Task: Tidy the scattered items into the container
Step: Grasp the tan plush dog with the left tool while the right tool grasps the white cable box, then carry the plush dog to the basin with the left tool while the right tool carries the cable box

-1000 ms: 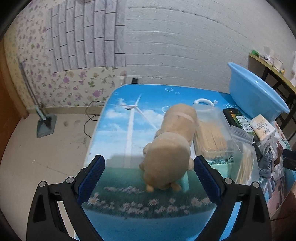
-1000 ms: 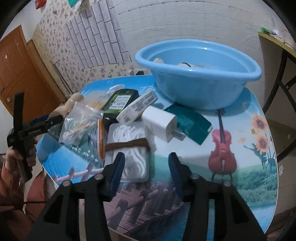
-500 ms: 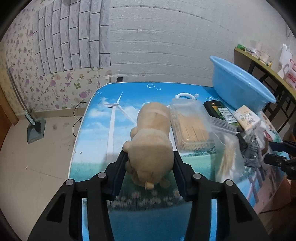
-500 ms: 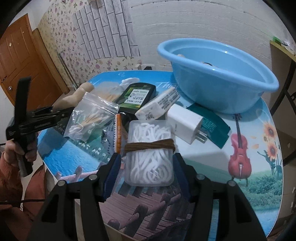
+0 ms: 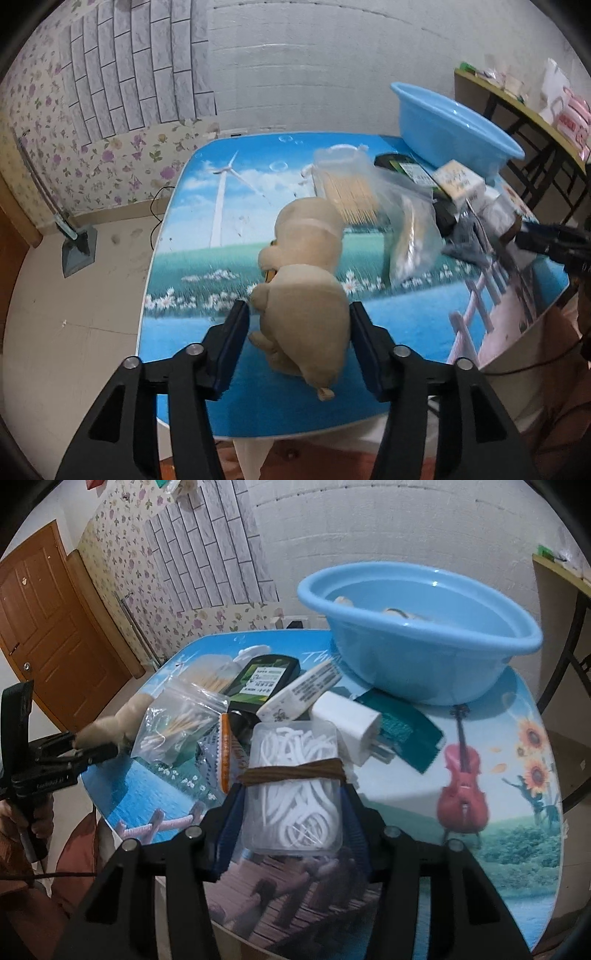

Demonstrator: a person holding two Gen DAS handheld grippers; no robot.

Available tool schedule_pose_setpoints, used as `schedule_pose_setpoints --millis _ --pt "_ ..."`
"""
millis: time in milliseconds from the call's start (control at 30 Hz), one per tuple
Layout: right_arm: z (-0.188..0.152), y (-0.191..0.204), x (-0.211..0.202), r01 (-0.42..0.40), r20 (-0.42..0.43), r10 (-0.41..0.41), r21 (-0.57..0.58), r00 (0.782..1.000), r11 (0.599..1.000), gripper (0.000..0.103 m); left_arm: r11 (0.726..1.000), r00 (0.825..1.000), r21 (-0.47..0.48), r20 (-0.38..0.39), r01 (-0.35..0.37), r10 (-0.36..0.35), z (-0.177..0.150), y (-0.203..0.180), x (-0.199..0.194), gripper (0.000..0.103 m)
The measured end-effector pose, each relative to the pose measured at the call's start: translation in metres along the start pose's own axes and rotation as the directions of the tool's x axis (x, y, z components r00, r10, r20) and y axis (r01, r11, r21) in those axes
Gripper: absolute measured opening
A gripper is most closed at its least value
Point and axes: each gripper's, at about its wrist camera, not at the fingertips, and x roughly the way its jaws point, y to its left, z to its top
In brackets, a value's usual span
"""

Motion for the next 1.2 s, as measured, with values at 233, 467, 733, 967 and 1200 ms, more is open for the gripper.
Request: schedule_pose_setpoints --millis 233,467,733,967,1200 --pt "-0.013 -0.011 -0.010 0.020 -0.004 -0.020 0.012 1.000 1.000 0.051 1.000 1.000 -0.007 0.014 -0.007 0.007 0.007 -0.004 0.001 0.072" --pt "-0.017 -0.017 -0.009 0.041 -0.012 -0.041 0.021 0.999 0.999 0.051 0.999 1.000 -0.027 0.002 -0.029 0.029 0.016 -0.001 0.020 0.073" --pt "-0.019 -0.015 -0.004 0.039 -0.022 -0.039 0.008 0.999 0.999 0.052 0.998 0.999 -0.046 -0.012 -0.042 0.042 0.014 0.002 0.034 0.073" --pt "-0.020 -0.016 0.000 0.030 -0.029 -0.030 0.017 0.999 0.999 0.054 0.995 1.000 -0.102 0.014 0.015 -0.013 0.015 0.005 0.029 0.046" --pt "-0.018 -0.012 -0.014 -0.026 0.021 0.026 -0.003 0.999 1.000 0.051 0.994 0.997 -0.108 0.078 0.007 0.002 0.026 0.000 0.006 0.046"
